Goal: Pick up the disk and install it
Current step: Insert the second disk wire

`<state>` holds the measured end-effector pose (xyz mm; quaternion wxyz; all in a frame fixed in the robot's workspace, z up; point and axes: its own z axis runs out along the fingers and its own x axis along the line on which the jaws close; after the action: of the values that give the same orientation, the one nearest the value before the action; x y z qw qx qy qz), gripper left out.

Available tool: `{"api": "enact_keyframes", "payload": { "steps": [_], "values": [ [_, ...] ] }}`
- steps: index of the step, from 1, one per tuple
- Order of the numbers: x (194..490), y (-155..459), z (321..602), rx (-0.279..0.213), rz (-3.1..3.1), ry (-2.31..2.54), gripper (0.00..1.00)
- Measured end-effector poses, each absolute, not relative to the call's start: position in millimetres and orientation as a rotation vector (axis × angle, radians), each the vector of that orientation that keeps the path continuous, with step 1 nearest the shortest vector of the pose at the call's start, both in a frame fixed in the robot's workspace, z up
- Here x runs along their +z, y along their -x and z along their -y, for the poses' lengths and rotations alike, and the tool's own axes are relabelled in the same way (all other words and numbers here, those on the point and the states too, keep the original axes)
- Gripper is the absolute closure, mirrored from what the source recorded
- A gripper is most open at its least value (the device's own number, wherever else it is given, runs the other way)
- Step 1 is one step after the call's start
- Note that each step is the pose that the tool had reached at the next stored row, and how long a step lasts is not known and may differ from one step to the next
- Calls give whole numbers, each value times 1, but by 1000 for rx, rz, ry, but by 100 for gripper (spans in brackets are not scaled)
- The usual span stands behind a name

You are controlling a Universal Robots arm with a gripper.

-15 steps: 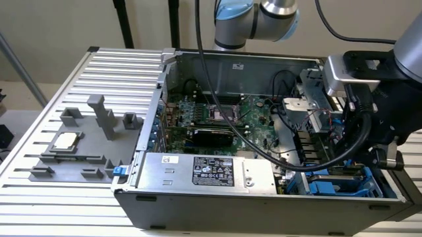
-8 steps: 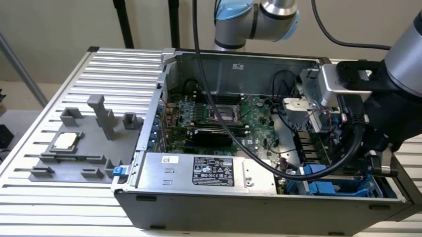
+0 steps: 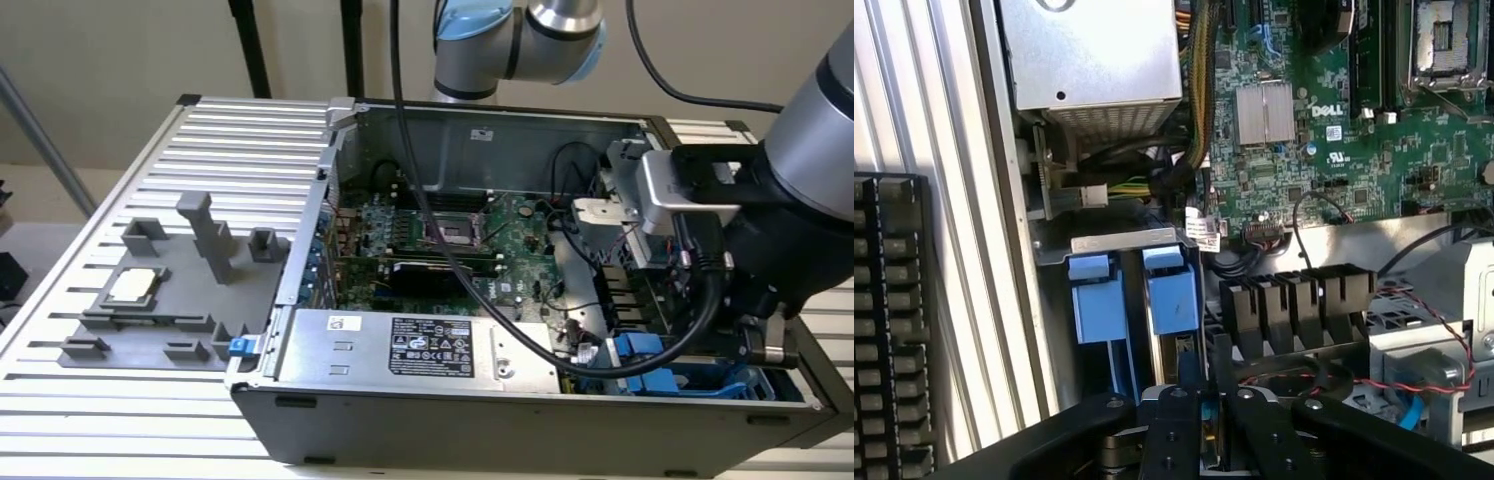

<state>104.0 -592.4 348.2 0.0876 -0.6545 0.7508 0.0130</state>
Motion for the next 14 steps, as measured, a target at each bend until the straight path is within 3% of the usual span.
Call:
{"api": "enact_keyframes", "payload": {
  "steps": [14],
  "values": [
    [342, -106, 592, 39, -2230, 1950, 84]
  ]
}}
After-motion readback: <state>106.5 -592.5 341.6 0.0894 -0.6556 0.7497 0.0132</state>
